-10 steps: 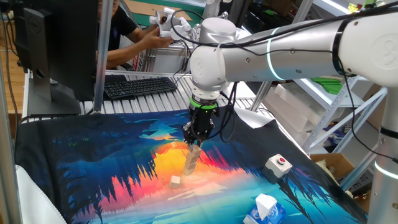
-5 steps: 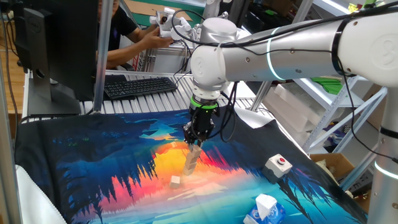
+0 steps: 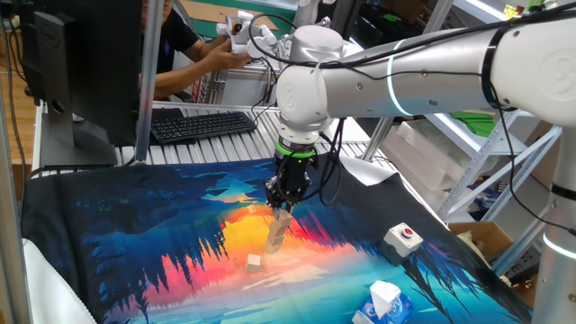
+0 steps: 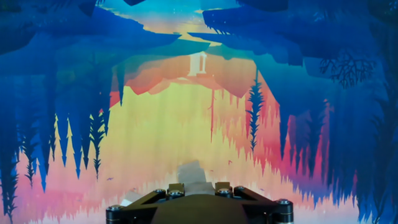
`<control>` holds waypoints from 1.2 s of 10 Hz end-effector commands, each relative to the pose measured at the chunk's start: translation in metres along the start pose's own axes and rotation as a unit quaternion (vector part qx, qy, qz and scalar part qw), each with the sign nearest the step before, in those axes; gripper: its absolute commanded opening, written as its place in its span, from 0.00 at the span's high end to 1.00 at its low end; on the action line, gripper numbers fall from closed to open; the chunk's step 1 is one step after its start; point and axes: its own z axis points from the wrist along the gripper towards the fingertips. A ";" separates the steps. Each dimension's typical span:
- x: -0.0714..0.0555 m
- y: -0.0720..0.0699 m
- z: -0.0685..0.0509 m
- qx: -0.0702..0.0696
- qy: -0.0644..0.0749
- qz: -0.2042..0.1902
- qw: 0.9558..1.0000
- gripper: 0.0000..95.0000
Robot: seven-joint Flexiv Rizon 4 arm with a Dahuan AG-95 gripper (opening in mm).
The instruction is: Stack the blocks in a vertical line of five
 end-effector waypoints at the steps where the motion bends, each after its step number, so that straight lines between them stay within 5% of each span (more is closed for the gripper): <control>1: 0.000 0.001 0.000 -0.001 0.000 0.000 1.000 1.00; 11: 0.001 0.003 0.002 -0.002 -0.003 0.003 1.000 1.00; 12: 0.001 0.003 0.002 -0.002 -0.003 0.005 1.000 0.80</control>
